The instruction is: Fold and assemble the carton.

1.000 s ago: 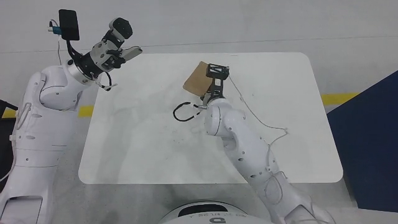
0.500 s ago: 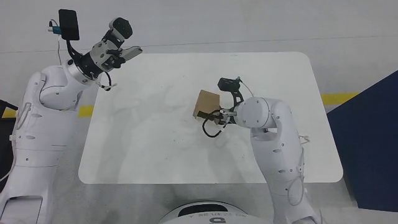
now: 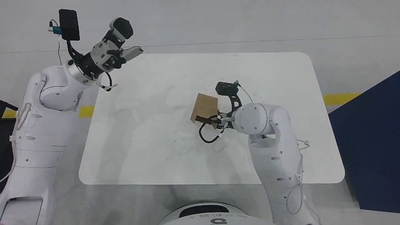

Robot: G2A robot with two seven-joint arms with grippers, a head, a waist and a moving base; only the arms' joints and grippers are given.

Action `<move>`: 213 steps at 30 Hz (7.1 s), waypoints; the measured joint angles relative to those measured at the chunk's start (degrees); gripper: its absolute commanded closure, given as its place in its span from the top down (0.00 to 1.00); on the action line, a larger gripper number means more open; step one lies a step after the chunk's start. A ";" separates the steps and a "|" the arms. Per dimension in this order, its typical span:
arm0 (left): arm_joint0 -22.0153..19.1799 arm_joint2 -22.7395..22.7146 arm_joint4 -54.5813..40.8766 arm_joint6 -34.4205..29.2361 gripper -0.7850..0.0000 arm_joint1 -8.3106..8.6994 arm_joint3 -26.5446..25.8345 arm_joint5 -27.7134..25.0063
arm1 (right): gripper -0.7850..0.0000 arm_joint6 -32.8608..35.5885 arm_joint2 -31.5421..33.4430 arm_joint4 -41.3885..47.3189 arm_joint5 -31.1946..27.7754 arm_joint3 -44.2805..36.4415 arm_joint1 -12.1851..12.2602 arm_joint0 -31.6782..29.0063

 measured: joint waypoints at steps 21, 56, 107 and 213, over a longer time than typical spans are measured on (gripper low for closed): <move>2.23 0.24 7.07 -5.55 1.00 0.42 -0.38 0.57 | 0.00 -0.17 5.12 -0.45 -0.18 -3.91 1.02 -0.69; -3.77 15.97 18.18 -12.37 1.00 -1.99 -0.29 -1.79 | 0.00 0.00 -1.80 28.18 -0.01 -6.73 16.80 -1.21; -17.83 24.08 25.08 -4.24 1.00 -1.54 18.70 -3.22 | 0.00 -5.62 -1.98 43.05 5.58 5.91 23.32 7.30; -14.24 28.60 14.04 -27.05 1.00 -1.78 5.68 5.83 | 0.67 -32.21 -22.39 20.91 31.12 4.53 22.63 9.54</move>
